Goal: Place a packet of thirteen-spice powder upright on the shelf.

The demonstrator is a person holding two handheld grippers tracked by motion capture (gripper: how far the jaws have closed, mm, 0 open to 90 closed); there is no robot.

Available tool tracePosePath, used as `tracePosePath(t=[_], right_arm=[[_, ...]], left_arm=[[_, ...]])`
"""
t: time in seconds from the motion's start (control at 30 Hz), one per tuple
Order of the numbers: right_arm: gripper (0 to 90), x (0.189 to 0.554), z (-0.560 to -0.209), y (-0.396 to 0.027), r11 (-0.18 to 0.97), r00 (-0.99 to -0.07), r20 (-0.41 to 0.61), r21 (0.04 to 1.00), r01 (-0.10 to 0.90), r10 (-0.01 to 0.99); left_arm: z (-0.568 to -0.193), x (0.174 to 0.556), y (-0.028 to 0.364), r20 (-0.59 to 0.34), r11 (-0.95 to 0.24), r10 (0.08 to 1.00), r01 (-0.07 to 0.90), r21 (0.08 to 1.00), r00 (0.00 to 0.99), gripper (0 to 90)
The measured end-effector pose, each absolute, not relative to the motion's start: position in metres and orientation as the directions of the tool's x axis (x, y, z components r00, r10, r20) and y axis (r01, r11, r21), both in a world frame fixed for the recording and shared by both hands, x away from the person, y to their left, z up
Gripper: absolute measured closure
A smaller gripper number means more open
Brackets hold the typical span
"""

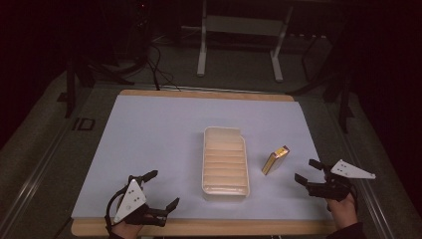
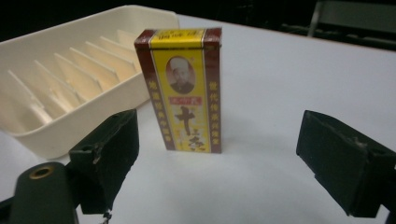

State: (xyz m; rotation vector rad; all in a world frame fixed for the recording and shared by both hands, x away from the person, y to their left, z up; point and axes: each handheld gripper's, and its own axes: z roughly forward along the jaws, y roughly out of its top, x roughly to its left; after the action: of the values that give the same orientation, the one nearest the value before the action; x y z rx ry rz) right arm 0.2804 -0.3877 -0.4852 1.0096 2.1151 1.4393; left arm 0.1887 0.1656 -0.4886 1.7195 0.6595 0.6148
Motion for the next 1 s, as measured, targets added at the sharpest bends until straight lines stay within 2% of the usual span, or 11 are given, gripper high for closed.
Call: tracePosePath(t=[0.2, 0.33, 0.8, 1.0], right_arm=[[13.1, 0.282, -0.488, -0.390, 0.217, -0.669, 0.099, 0.902, 0.372, 0.737], [13.2, 0.285, -0.501, -0.396, 0.279, -0.696, 0.088, 0.875, 0.396, 0.713], [13.3, 0.292, -0.513, -0.400, 0.397, -0.820, 0.145, 0.820, 0.413, 0.554], [13.3, 0.293, -0.510, -0.396, 0.492, -0.871, 0.139, 0.778, 0.391, 0.472]], left_arm=[[-0.489, 0.189, 0.165, 0.071, -0.218, 0.702, 0.119, 0.969, 0.709, 0.0], [-0.489, 0.188, 0.164, 0.077, -0.227, 0.696, 0.117, 0.967, 0.713, 0.0], [-0.490, 0.189, 0.162, 0.081, -0.242, 0.684, 0.120, 0.963, 0.725, 0.0], [-0.490, 0.189, 0.161, 0.085, -0.250, 0.679, 0.121, 0.961, 0.729, 0.0]])
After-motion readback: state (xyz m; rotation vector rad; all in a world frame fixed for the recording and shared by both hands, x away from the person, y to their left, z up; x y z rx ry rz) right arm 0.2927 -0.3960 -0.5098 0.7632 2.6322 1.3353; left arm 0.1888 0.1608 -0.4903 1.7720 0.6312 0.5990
